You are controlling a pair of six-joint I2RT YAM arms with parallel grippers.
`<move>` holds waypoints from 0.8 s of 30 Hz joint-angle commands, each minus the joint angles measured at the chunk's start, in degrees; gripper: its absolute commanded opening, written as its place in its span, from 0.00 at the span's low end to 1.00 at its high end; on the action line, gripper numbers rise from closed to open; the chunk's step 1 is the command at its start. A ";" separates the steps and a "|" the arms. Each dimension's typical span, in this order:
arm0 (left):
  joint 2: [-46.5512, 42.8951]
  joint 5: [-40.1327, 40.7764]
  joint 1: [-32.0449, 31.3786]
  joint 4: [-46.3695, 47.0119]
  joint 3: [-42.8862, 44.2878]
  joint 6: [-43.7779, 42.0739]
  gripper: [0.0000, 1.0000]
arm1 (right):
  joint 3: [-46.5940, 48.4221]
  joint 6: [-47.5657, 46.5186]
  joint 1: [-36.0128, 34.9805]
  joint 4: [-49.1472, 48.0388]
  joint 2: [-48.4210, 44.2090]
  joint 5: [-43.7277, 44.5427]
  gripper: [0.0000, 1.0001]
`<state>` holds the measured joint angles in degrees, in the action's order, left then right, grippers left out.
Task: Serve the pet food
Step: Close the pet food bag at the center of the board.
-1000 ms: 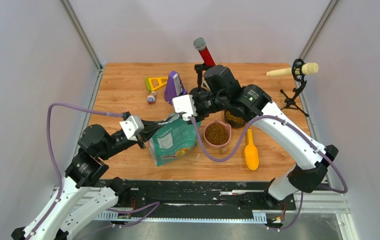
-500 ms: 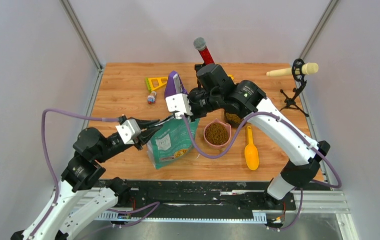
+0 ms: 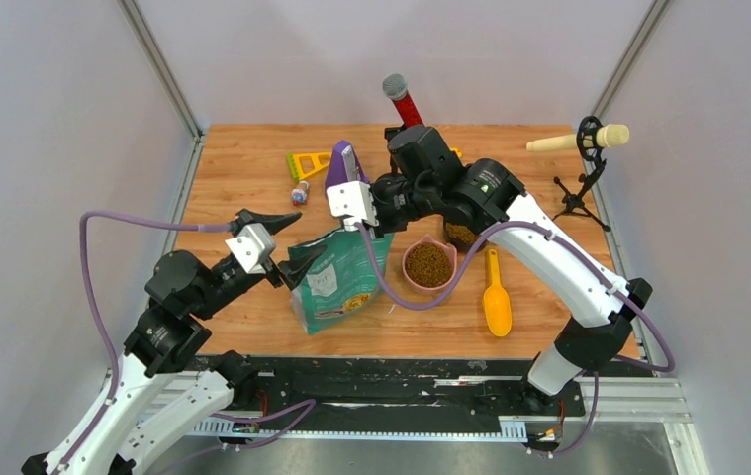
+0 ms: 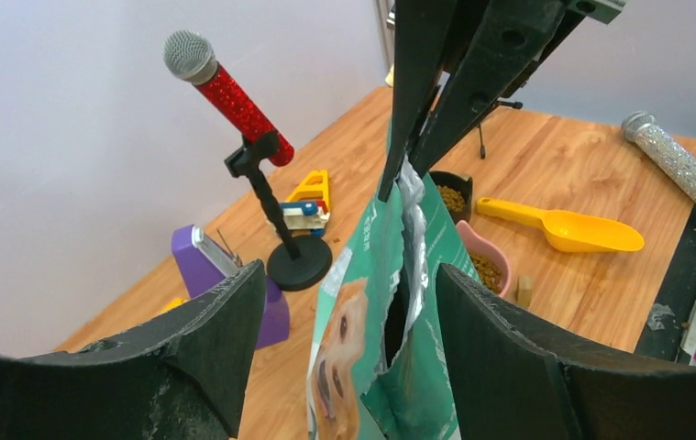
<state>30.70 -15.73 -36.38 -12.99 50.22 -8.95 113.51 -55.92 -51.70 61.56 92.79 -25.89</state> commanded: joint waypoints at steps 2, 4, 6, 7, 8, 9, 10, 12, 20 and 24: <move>-1.84 1.49 -0.30 1.44 -1.70 2.61 0.78 | 0.74 2.26 -0.25 -7.35 -2.84 -0.06 0.00; -2.12 1.73 -0.34 1.69 -2.45 3.06 0.78 | 0.55 2.19 -0.30 -7.63 -3.15 -0.31 0.00; -1.86 2.24 -0.30 1.56 -2.78 3.47 0.73 | -0.11 1.58 -0.29 -7.83 -3.65 -0.68 0.00; -1.69 2.71 -0.28 1.43 -2.76 3.70 0.64 | -0.41 1.45 -0.29 -8.07 -3.83 -0.92 0.00; -1.30 2.93 -0.27 1.07 -2.76 4.08 0.59 | -0.71 1.43 -0.25 -8.18 -3.99 -1.13 0.00; -1.06 3.45 -0.27 0.85 -2.69 4.27 0.50 | -0.81 1.43 -0.34 -8.17 -4.15 -1.36 0.00; -0.66 3.66 -0.27 0.81 -2.68 4.51 0.46 | -0.99 1.38 -0.45 -8.17 -4.27 -1.43 0.00; -0.24 4.00 -0.27 0.63 -2.56 4.47 0.32 | -1.31 1.29 -0.70 -8.29 -4.61 -1.54 0.00; -1.79 -0.74 -0.27 1.16 -0.84 0.23 0.00 | -2.28 4.48 -0.85 -13.65 -5.04 2.41 0.05; -1.64 -5.19 -0.28 2.07 0.12 -1.59 0.00 | -2.94 4.09 -1.90 -13.75 -4.90 1.33 0.14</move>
<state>29.58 -15.84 -36.67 -13.47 47.46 -7.49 110.28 -52.47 -52.40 56.23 91.42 -23.86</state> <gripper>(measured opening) 0.019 0.102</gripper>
